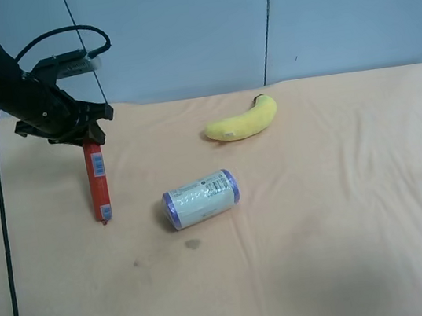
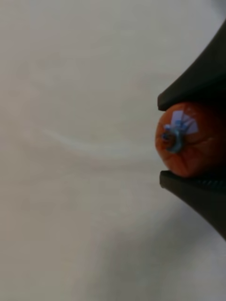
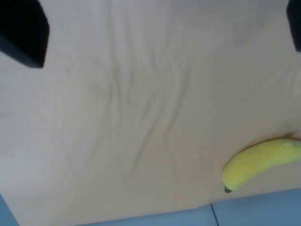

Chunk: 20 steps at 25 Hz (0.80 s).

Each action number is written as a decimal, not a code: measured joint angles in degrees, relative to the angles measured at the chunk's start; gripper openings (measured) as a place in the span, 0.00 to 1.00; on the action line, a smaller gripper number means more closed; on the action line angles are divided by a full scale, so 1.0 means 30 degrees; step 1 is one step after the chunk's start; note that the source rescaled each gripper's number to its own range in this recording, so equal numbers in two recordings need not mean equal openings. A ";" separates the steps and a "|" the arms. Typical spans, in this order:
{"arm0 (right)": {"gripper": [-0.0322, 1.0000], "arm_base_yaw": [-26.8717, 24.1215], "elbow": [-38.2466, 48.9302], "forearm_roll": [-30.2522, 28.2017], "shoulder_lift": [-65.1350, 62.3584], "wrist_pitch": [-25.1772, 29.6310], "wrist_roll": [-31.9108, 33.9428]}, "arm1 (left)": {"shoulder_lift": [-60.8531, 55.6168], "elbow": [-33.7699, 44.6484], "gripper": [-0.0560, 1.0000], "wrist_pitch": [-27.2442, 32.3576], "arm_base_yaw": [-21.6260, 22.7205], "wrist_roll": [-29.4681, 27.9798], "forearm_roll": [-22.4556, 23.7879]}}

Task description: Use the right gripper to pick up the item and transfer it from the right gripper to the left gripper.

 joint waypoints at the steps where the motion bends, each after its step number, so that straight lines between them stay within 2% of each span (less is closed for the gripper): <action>1: 1.00 0.0000 0.0000 0.0000 0.0000 0.0000 0.0000 | 0.0159 -0.0020 0.05 -0.0305 -0.0045 0.0000 -0.0119; 8: 1.00 0.0000 0.0000 0.0000 0.0000 0.0000 0.0000 | 0.1465 -0.0117 0.05 -0.2246 -0.0054 0.0000 -0.0853; 20: 1.00 0.0000 0.0000 0.0000 0.0000 0.0000 0.0000 | 0.2447 -0.0142 0.05 -0.3043 -0.0054 -0.0018 -0.0922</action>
